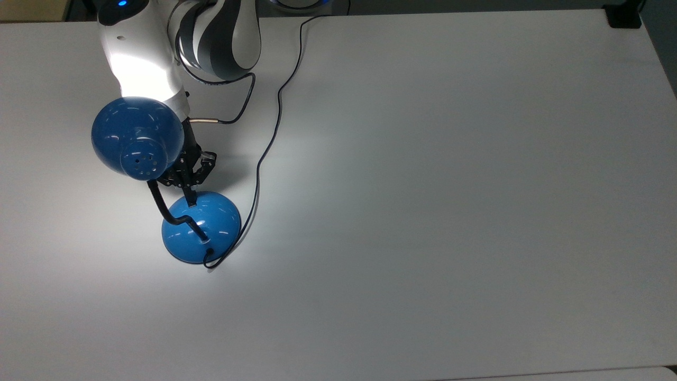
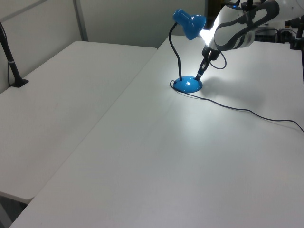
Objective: Turn off the lamp
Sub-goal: 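Press the switch on the blue lamp base with the gripper fingertips, then lift the gripper up and away from the lamp base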
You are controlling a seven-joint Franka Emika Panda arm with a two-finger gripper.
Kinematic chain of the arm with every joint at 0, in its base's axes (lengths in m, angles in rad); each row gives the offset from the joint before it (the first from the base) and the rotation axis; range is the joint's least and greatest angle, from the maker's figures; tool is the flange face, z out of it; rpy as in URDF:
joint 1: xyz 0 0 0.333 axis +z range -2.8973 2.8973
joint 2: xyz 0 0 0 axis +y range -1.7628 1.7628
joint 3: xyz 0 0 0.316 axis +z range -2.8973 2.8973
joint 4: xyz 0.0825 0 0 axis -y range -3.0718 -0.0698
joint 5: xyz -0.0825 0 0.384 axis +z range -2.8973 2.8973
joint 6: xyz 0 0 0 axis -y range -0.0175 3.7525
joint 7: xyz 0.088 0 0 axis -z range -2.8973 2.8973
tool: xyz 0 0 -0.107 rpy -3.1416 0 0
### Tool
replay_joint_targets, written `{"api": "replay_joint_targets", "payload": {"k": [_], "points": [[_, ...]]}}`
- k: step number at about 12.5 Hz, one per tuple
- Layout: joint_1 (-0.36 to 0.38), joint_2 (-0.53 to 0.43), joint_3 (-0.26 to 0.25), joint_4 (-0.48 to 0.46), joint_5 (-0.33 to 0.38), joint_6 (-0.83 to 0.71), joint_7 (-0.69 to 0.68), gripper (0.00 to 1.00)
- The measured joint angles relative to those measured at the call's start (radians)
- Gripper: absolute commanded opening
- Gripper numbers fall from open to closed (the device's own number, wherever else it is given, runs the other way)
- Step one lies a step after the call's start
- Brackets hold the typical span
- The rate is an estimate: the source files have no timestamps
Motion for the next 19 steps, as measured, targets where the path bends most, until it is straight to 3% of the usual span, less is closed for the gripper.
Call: {"api": "replay_joint_targets", "payload": {"k": [7,9,11,12,13,14,15,16,19], "points": [[-0.003,0.002,0.000,-0.008,0.000,0.000,0.000,0.00],[-0.025,-0.012,-0.007,-0.012,0.000,-0.098,-0.029,0.02],[-0.055,-0.052,-0.017,-0.009,-0.027,-0.212,-0.060,0.20],[-0.068,-0.090,-0.030,-0.006,-0.075,-0.301,-0.063,0.28],[-0.080,-0.128,-0.040,-0.001,-0.117,-0.391,-0.064,0.57],[-0.088,-0.166,-0.052,0.010,-0.147,-0.474,-0.070,0.78],[-0.092,-0.196,-0.060,0.028,-0.158,-0.540,-0.073,0.92],[-0.095,-0.223,-0.065,0.053,-0.160,-0.598,-0.073,1.00],[-0.089,-0.326,-0.067,0.125,-0.196,-0.792,-0.072,1.00]]}}
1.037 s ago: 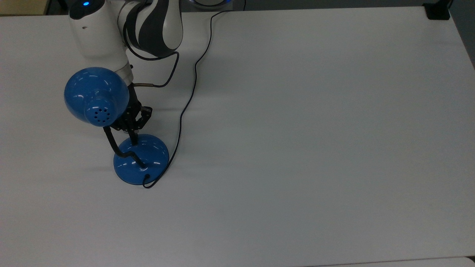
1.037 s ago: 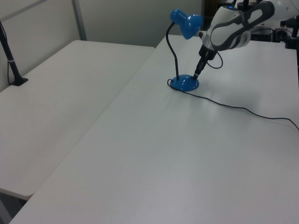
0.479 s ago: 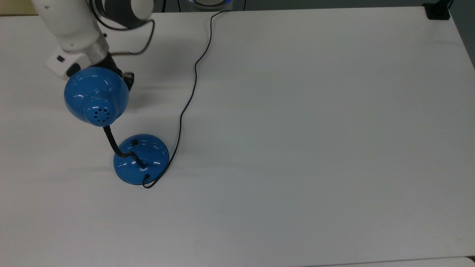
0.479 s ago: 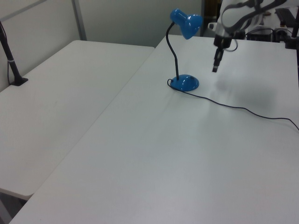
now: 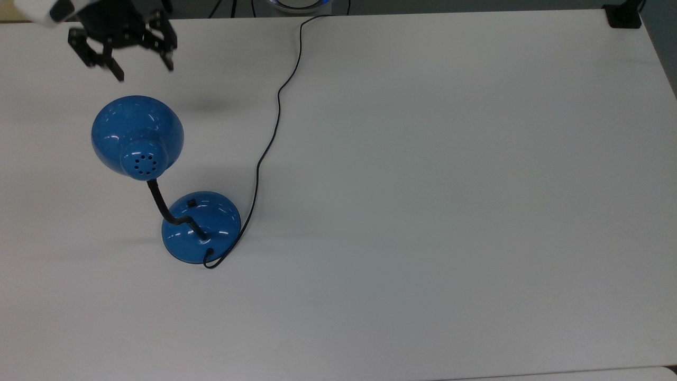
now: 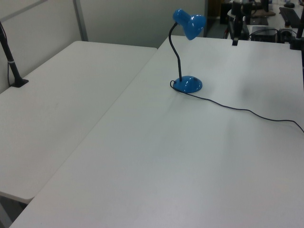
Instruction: Turn off the lamp
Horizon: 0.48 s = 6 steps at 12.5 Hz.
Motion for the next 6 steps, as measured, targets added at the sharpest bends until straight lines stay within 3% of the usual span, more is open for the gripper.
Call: {"api": "replay_joint_targets", "payload": {"k": [2,6], "points": [[0.033,-0.064,0.001,0.038,-0.030,-0.135,0.041,1.00],[0.205,-0.147,-0.019,0.064,-0.127,-0.213,0.328,1.00]]}}
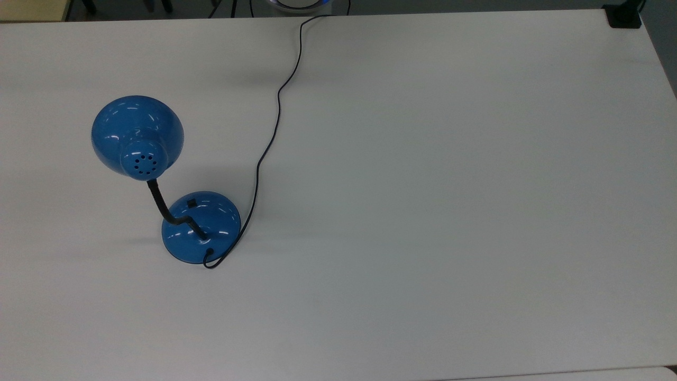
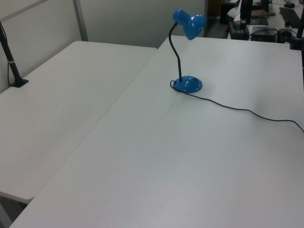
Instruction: Turn off the lamp
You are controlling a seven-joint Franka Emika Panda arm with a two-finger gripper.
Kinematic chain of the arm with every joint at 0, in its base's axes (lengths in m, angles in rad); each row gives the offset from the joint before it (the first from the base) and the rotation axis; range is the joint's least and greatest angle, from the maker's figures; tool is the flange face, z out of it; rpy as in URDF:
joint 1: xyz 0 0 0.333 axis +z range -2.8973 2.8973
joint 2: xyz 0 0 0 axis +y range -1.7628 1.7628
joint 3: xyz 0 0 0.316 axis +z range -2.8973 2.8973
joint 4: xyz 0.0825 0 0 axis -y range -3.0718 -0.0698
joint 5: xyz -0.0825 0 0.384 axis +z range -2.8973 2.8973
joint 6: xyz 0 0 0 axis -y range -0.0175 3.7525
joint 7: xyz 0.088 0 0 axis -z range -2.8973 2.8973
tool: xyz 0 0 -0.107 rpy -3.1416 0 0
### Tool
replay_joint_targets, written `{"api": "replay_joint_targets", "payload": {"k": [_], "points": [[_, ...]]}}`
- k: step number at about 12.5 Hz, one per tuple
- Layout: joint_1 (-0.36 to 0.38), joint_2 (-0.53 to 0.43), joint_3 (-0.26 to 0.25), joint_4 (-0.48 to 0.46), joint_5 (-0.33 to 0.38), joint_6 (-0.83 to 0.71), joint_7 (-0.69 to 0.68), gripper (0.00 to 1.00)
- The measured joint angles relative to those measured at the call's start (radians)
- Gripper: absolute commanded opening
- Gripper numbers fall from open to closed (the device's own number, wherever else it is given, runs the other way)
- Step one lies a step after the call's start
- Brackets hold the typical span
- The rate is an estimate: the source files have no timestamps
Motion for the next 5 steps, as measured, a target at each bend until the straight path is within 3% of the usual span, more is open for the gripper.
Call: {"api": "replay_joint_targets", "payload": {"k": [3,5], "points": [[0.083,0.000,-0.005,0.002,-0.025,0.011,0.123,1.00],[0.096,0.005,-0.008,0.002,-0.028,0.038,0.145,1.00]]}}
